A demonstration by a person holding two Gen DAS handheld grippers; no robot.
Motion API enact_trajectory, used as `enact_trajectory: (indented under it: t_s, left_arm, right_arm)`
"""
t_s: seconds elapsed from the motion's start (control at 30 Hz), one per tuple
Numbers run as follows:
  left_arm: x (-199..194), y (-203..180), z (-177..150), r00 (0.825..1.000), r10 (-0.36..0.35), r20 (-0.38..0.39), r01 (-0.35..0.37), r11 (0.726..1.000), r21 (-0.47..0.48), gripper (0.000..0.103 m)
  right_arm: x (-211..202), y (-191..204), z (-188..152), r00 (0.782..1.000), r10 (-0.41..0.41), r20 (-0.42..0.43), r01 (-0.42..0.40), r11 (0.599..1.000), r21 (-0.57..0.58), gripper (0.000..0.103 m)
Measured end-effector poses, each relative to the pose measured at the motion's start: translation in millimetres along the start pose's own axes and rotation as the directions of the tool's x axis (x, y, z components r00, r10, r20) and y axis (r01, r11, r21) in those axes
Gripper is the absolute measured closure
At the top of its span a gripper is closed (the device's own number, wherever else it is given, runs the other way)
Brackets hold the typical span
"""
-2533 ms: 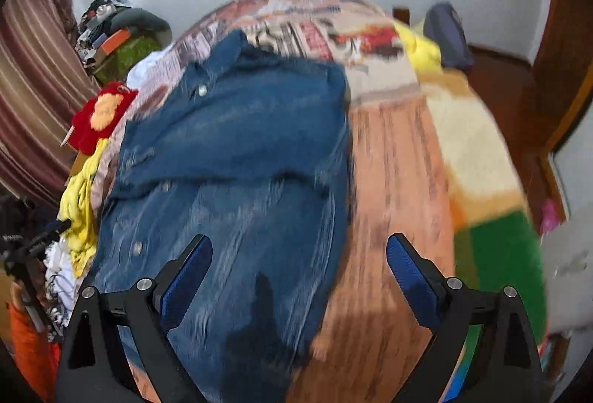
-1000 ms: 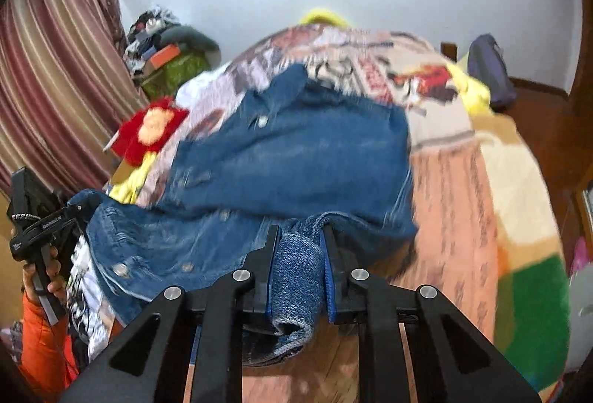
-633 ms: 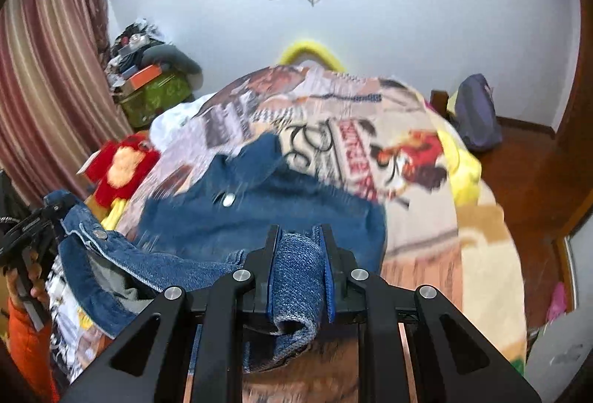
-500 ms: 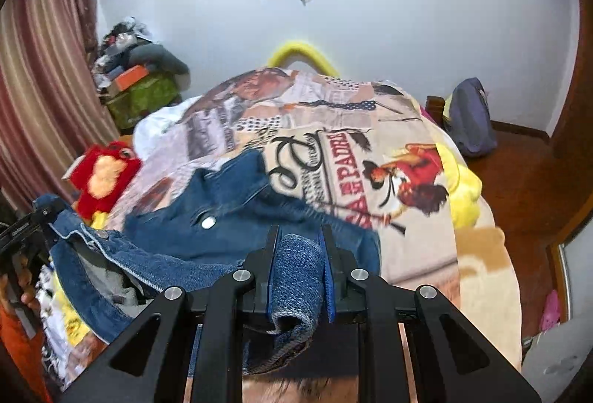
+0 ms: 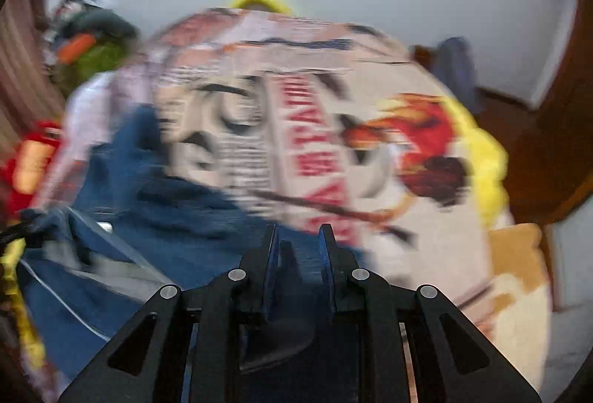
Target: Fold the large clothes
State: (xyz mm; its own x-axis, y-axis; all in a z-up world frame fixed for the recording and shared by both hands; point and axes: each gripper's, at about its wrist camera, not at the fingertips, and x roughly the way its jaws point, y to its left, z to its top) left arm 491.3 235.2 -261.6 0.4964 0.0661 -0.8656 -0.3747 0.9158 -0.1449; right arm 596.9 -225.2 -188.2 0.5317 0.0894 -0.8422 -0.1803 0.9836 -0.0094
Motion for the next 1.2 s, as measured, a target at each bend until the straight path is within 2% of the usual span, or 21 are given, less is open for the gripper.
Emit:
enact_trajectory:
  t_s: [0.03,0.13,0.27,0.4,0.5,0.53,0.63,0.7,0.8,0.93,1.13,1.2]
  left_arm:
    - [6.7,0.1,-2.4,1.000,0.005,-0.012,-0.005,1.000,0.008,0.088]
    - [15.0,-4.9,-8.6,0.999,0.023,-0.022,-0.022,0.998,0.058,0.087]
    - [-0.1,-15.0,-7.6,0.999,0.049,-0.012,-0.048,0.991,0.126,0.087]
    - [-28.7,-16.7,2.5,0.999,0.032,0.008,-0.032,0.989,0.141,0.079]
    - [-52.2,-11.0,10.4,0.999,-0.038,-0.008,0.038,0.995,0.096,0.063]
    - [-58.1,-11.4,11.2,0.999,-0.040,-0.003,0.040,0.995,0.092,0.054]
    - [-82.6,-16.5,13.7,0.997,0.028,0.074,-0.038,0.989,0.141,0.038]
    - [-101.1,-20.3,10.4,0.991,0.062,0.120,-0.084,0.980,0.183,0.034]
    - [-113.2,-24.6,5.1,0.989,0.060,0.135,-0.090,0.969,0.229,0.030]
    - [-126.5,-38.9,-13.9,0.988,0.059,0.140,-0.102,0.942,0.321,0.026]
    - [-129.2,-61.4,-49.6,0.995,-0.089,0.055,0.062,0.928,0.368,0.021]
    - [-122.2,-70.1,-59.9,0.995,-0.096,0.030,0.078,0.919,0.386,0.020]
  right_arm:
    - [3.8,-10.5,-1.7,0.998,-0.055,0.007,0.055,0.998,-0.006,0.086]
    - [8.5,-44.4,-6.2,0.994,-0.106,-0.038,0.108,0.993,0.050,0.086]
    - [-8.3,-74.2,-14.9,0.996,-0.087,-0.026,0.089,0.992,0.090,0.086]
    - [-35.1,-79.2,-22.0,1.000,-0.007,-0.010,0.009,0.993,0.115,0.086]
    - [-56.8,-65.6,-24.4,0.999,0.038,0.018,-0.039,0.995,0.092,0.086]
    - [-62.5,-59.6,-25.0,0.999,0.047,0.025,-0.049,0.995,0.083,0.086]
    - [-84.5,-33.7,-26.8,0.994,0.098,0.048,-0.100,0.995,0.029,0.086]
    - [-97.1,-19.3,-29.3,0.990,0.128,0.060,-0.128,0.992,-0.004,0.086]
    - [-113.3,2.7,-33.7,0.983,0.170,0.070,-0.166,0.985,-0.053,0.086]
    - [-124.0,28.2,-40.0,0.975,0.214,0.064,-0.208,0.973,-0.097,0.086]
    - [-118.5,61.0,-50.0,0.964,0.267,0.011,-0.263,0.956,-0.130,0.086]
    - [-111.4,69.5,-53.3,0.959,0.284,-0.014,-0.284,0.950,-0.132,0.086]
